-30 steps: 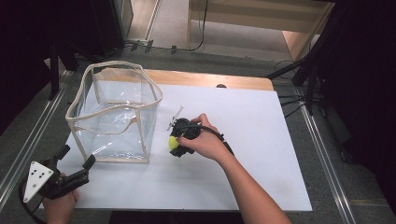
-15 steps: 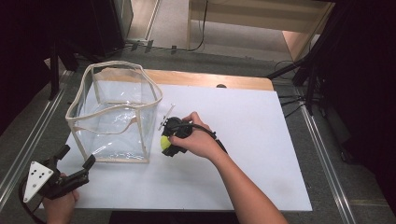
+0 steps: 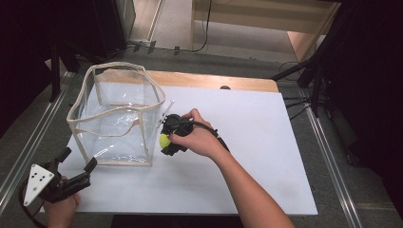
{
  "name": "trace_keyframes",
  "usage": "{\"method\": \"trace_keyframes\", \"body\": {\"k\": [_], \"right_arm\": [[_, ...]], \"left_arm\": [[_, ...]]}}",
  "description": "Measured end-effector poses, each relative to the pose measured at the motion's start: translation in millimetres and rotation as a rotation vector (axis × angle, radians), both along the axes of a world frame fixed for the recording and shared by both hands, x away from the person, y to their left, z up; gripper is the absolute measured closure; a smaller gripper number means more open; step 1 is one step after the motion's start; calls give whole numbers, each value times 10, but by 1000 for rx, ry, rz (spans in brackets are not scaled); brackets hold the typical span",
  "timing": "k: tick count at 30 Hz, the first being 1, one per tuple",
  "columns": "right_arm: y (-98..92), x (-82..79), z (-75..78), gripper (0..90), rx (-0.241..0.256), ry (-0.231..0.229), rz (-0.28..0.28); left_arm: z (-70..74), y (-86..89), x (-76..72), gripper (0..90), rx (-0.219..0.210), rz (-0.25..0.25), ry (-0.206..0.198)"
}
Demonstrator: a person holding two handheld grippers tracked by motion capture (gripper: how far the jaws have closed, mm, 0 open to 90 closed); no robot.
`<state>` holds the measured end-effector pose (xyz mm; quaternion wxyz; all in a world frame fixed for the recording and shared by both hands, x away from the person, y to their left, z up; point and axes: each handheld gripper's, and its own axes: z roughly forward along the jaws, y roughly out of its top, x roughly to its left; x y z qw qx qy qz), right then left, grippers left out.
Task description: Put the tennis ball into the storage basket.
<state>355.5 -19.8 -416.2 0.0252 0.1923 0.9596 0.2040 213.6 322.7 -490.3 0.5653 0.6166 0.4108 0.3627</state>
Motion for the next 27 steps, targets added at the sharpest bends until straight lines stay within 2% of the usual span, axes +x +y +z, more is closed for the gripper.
{"method": "trace_keyframes", "body": {"k": [5,6,9,15,27], "right_arm": [[10,11,81,234,3,-8,6],[12,11,126,234,9,8,-7],[8,27,160,234,22,-3,-6],[-5,51,271,234,34,15,-4],[-53,86,469,234,42,3,0]], "left_arm": [[2,1,-2,99,5,0,3],[1,0,-1,99,3,0,1],[1,1,-1,100,4,0,2],[0,-1,1,99,1,0,0],[-1,-5,4,100,0,0,-2]]}}
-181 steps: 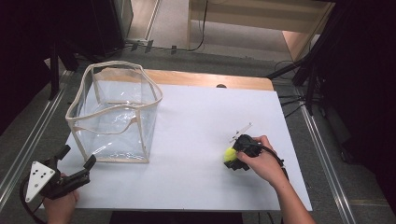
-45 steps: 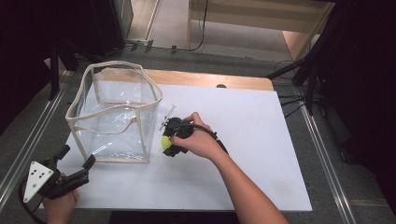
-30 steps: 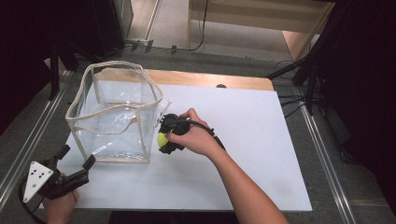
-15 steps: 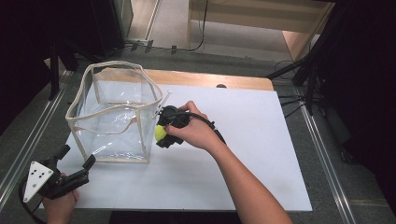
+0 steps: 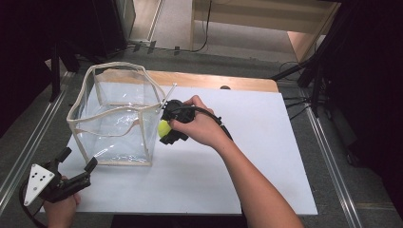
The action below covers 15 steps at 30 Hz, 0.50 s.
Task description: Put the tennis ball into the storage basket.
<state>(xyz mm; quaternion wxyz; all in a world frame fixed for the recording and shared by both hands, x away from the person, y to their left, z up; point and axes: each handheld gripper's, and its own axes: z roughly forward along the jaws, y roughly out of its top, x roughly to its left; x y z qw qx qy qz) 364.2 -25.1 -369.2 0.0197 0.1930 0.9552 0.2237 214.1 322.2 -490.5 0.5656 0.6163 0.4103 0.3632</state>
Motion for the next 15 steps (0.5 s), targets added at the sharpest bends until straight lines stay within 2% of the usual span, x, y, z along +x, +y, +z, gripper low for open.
{"method": "trace_keyframes", "body": {"k": [15], "right_arm": [[-2,49,241,235,-4,-7,14]], "left_arm": [[1,3,-2,99,3,1,2]]}}
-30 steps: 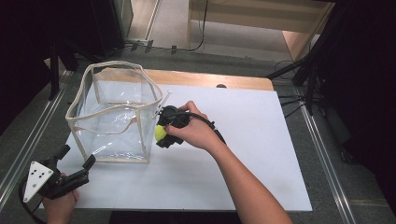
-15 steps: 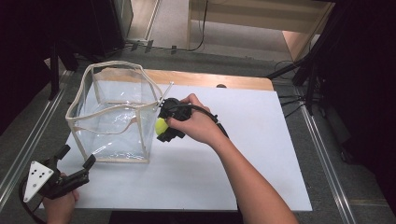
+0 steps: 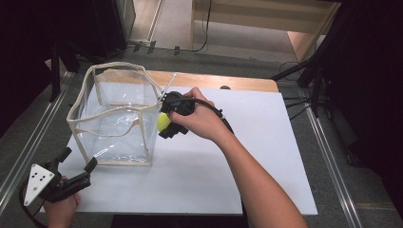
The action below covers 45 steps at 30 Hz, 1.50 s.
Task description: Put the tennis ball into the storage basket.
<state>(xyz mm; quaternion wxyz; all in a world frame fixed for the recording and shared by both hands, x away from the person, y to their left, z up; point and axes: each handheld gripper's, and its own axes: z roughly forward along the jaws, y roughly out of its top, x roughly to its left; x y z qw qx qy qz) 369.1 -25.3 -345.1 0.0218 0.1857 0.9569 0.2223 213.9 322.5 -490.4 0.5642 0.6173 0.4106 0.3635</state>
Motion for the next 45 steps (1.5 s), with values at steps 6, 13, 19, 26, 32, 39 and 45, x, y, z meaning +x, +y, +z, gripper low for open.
{"method": "trace_keyframes", "body": {"k": [6,13,19,26,32,39,45], "right_arm": [[12,18,60,235,-2,-7,3],[26,44,158,235,-6,-14,13],[26,64,253,235,-6,-15,13],[17,87,309,235,-5,-16,12],[20,115,364,236,-9,-17,12],[44,150,422,235,-8,-22,17],[90,191,479,235,-7,-18,20]], "left_arm": [[1,1,-1,99,1,-1,2],[-1,-5,2,100,-1,-2,-3],[-1,-6,3,99,-2,-2,-4],[-1,-6,2,99,-2,-3,-3],[0,-6,1,100,0,-3,-1],[0,-6,1,99,-1,-3,-1],[-1,-7,1,100,1,-5,-3]]}}
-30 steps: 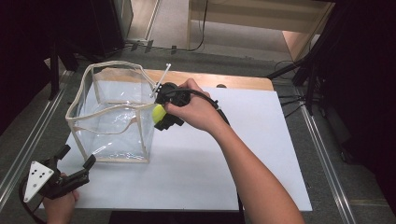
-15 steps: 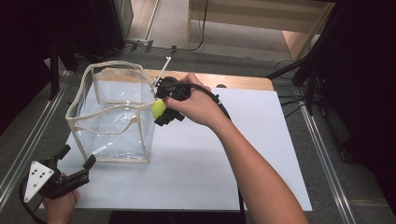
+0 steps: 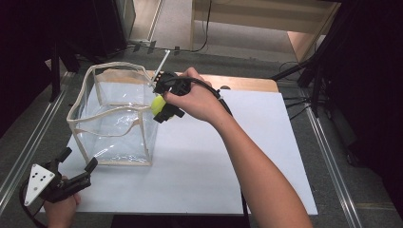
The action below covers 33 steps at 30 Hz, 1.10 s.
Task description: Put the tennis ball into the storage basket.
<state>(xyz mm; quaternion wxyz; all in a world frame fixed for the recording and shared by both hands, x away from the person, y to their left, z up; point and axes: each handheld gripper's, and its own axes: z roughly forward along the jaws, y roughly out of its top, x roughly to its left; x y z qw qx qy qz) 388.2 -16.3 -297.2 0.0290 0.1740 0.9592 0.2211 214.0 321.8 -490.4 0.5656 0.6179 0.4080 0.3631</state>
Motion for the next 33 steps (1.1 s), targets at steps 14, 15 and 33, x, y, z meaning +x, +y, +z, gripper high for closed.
{"method": "trace_keyframes", "body": {"k": [14,15,33], "right_arm": [[145,80,121,235,-4,-2,10],[152,86,124,235,-4,-3,11],[286,203,192,235,4,-20,-1]], "left_arm": [[1,1,-2,99,-1,2,3],[1,1,-2,100,-1,2,3],[1,5,-3,100,-5,0,2]]}}
